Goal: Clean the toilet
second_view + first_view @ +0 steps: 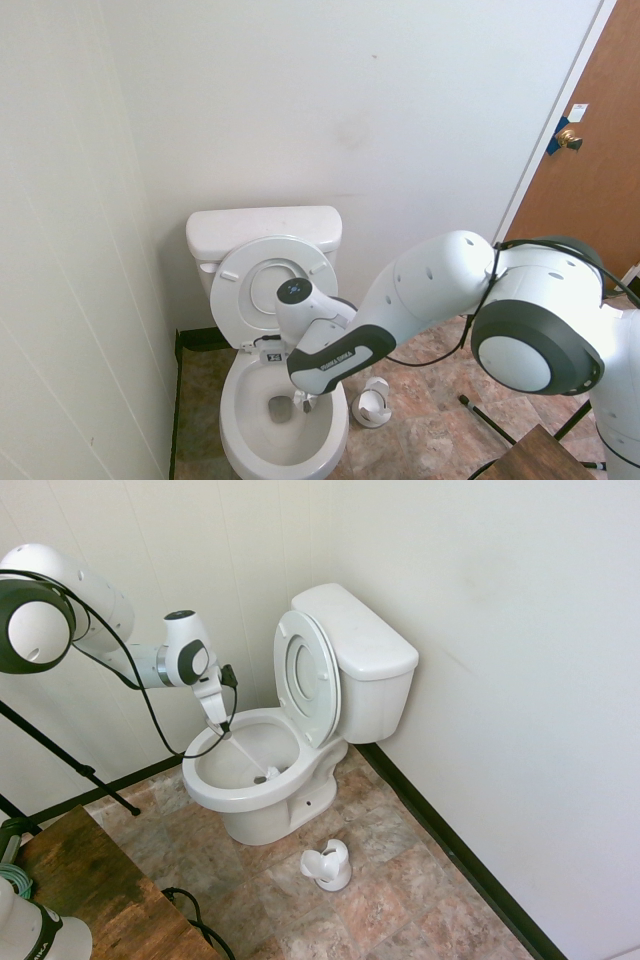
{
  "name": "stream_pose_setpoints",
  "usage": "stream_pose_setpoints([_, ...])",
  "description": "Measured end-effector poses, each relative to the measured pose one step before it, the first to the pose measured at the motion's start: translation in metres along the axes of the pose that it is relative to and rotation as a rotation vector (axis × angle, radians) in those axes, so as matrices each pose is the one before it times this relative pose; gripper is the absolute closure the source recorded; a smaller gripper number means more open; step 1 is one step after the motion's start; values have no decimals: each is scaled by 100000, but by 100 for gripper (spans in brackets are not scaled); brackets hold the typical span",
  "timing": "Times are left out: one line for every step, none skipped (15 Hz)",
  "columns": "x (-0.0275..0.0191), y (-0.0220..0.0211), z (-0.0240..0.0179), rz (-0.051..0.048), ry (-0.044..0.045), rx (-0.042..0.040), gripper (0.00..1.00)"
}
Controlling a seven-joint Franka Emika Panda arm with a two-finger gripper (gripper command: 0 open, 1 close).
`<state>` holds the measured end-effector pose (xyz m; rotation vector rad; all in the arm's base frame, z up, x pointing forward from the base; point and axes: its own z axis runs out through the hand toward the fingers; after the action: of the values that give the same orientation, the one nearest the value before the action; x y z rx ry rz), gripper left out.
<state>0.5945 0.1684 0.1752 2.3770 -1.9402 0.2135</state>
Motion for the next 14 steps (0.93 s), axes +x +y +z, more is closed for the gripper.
stream_pose_setpoints([1546,-939,-219,2020,-739,1169,100])
stream_pose_setpoints([1166,-1134,-51,1661,-17,1418,100])
stream_pose_setpoints([870,-1345,217,1770,432,1402,100])
stream_pose_setpoints([427,-1215,399,1316,236,599,100])
stream_pose_setpoints([207,-1167,405,781,533,491,100])
stream_pose_setpoints([158,-1176,426,552,690,547,100])
stream_pose_setpoints([53,-997,272,404,721,330,100])
stream_pose_setpoints([-48,-994,104,347,605,287,100])
stream_pose_setpoints([-244,-882,-37,217,348,-197,100])
stream_pose_setpoints([-589,-686,-115,-352,318,-334,100])
stream_pose_setpoints([-921,-578,-313,-684,94,175,100])
stream_pose_setpoints([-1363,-422,-461,-886,-13,425,100])
stream_pose_setpoints([-1398,-273,-538,-936,-51,490,100])
stream_pose_setpoints([-1284,-131,-456,-820,-129,543,100])
